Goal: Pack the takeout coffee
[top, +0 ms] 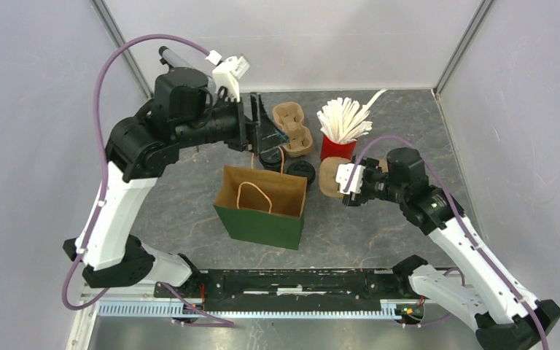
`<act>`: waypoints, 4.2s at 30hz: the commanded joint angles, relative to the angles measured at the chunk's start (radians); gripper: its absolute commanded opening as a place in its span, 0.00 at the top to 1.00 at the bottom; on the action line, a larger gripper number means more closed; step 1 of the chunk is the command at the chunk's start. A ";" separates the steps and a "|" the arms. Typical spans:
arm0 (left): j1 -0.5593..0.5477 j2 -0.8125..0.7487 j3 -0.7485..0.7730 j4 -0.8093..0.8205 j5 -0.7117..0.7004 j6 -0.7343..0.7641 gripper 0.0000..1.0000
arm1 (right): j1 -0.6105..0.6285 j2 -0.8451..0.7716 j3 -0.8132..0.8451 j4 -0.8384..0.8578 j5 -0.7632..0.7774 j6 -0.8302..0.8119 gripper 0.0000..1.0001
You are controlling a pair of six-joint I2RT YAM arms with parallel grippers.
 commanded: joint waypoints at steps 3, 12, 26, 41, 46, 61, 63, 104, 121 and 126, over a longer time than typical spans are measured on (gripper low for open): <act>0.003 0.113 0.037 0.202 0.182 -0.098 0.25 | -0.005 -0.095 0.105 0.060 -0.003 0.046 0.27; -0.011 0.264 0.086 0.265 0.305 -0.137 0.28 | -0.005 -0.190 0.142 0.120 -0.042 0.059 0.27; -0.084 0.298 0.007 0.327 0.379 -0.132 0.38 | -0.005 -0.227 0.154 0.220 -0.097 0.148 0.27; -0.083 0.262 -0.066 0.403 0.398 -0.167 0.91 | -0.005 -0.232 0.116 0.287 -0.111 0.223 0.20; -0.082 0.232 -0.062 0.404 0.387 -0.174 0.97 | -0.005 -0.254 0.121 0.289 -0.140 0.280 0.07; -0.055 0.078 0.093 0.212 0.236 -0.207 0.98 | -0.005 -0.407 0.113 0.414 0.016 0.513 0.02; -0.053 0.043 0.092 0.148 0.208 -0.215 0.98 | -0.005 -0.421 0.061 0.489 0.084 0.596 0.02; -0.053 -0.190 0.199 -0.213 -0.181 -0.274 0.98 | 0.306 0.204 0.338 0.194 0.306 1.458 0.29; -0.053 -0.182 0.195 -0.423 -0.244 -0.294 0.97 | 0.419 0.432 0.485 0.090 0.374 1.461 0.49; -0.053 -0.132 0.188 -0.412 -0.172 -0.287 0.98 | 0.419 0.442 0.493 0.056 0.384 1.447 0.52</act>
